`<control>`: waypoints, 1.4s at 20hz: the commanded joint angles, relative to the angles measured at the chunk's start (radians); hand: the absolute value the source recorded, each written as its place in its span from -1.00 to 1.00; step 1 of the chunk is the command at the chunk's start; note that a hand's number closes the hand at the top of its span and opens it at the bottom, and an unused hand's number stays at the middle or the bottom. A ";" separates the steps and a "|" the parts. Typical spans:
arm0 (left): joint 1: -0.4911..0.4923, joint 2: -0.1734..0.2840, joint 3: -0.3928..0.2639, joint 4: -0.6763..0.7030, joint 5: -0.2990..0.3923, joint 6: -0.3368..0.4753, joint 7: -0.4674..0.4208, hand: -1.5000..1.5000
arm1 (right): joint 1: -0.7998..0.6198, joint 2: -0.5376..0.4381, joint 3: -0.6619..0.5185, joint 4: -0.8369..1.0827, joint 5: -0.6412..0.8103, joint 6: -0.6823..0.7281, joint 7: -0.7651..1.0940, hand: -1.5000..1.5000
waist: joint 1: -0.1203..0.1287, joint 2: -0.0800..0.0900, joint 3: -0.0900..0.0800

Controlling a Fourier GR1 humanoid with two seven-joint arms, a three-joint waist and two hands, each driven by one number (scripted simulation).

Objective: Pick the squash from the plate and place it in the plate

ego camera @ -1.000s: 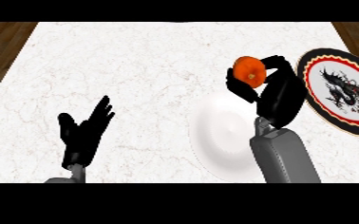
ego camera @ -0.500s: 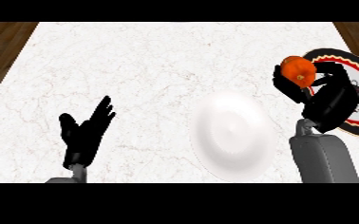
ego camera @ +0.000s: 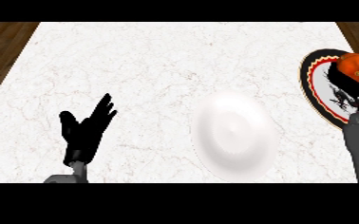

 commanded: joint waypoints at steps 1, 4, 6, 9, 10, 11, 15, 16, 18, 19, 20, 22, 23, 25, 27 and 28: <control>0.043 -0.014 -0.017 -0.020 -0.013 0.007 -0.006 0.00 | -0.051 -0.092 -0.085 0.189 -0.229 -0.026 -0.231 1.00 | 0.010 0.004 -0.002; -0.005 -0.036 -0.032 0.033 -0.030 0.017 0.010 0.00 | -0.135 -0.119 -0.133 0.354 -0.287 -0.018 -0.368 1.00 | 0.012 0.008 -0.002; 0.016 0.003 -0.013 -0.032 0.007 -0.027 0.034 0.00 | -0.154 -0.196 -0.192 0.402 -0.361 0.075 -0.425 1.00 | 0.018 0.007 -0.001; 0.016 -0.014 -0.034 -0.035 -0.020 0.005 0.058 0.00 | -0.155 -0.221 -0.184 0.549 -0.319 0.188 -0.278 1.00 | 0.030 0.011 -0.001; -0.003 -0.003 -0.016 -0.010 -0.010 -0.016 0.012 0.00 | -0.146 -0.257 -0.160 0.607 -0.280 0.226 -0.276 -1.00 | 0.037 0.019 -0.002; 0.000 -0.025 -0.027 0.010 -0.027 0.008 0.004 0.00 | -0.151 -0.251 -0.147 0.640 -0.279 0.262 -0.285 -1.00 | 0.037 0.020 -0.001; 0.000 -0.024 -0.030 0.009 -0.016 -0.010 0.013 0.00 | -0.195 -0.276 -0.204 0.744 -0.359 0.374 -0.435 -1.00 | 0.039 0.021 0.002; 0.020 -0.012 -0.020 -0.013 -0.001 -0.026 0.001 0.00 | -0.189 -0.258 -0.224 0.751 -0.386 0.380 -0.506 -1.00 | 0.038 0.018 0.002; 0.008 -0.019 -0.021 0.031 -0.010 -0.026 -0.020 0.00 | -0.221 -0.239 -0.247 0.764 -0.413 0.388 -0.571 -1.00 | 0.037 0.020 0.002; 0.046 -0.019 -0.049 -0.042 -0.024 -0.017 0.003 0.00 | -0.206 -0.219 -0.274 0.756 -0.434 0.348 -0.635 -1.00 | 0.045 0.018 0.004; 0.024 -0.052 -0.056 -0.013 -0.040 0.021 0.013 0.00 | -0.218 -0.229 -0.292 0.760 -0.460 0.394 -0.664 -1.00 | 0.035 0.018 0.004; 0.023 -0.006 -0.017 -0.009 -0.009 -0.024 -0.004 0.00 | -0.228 -0.219 -0.347 0.738 -0.515 0.374 -0.750 -1.00 | 0.033 0.017 0.003; -0.001 0.004 -0.012 -0.007 -0.008 -0.026 0.027 0.00 | -0.249 -0.227 -0.369 0.740 -0.533 0.367 -0.765 -1.00 | 0.034 0.019 0.004; 0.006 -0.030 -0.037 -0.018 -0.020 -0.006 0.019 0.00 | -0.237 -0.228 -0.432 0.741 -0.591 0.362 -0.838 -1.00 | 0.025 0.016 0.003; 0.024 -0.033 -0.029 -0.028 -0.027 0.016 0.020 0.00 | -0.232 -0.253 -0.482 0.763 -0.642 0.413 -0.884 -1.00 | 0.024 0.015 0.002; -0.011 -0.024 -0.001 0.029 -0.013 0.004 0.011 0.00 | -0.221 -0.243 -0.500 0.760 -0.669 0.435 -0.912 -1.00 | 0.008 0.011 0.000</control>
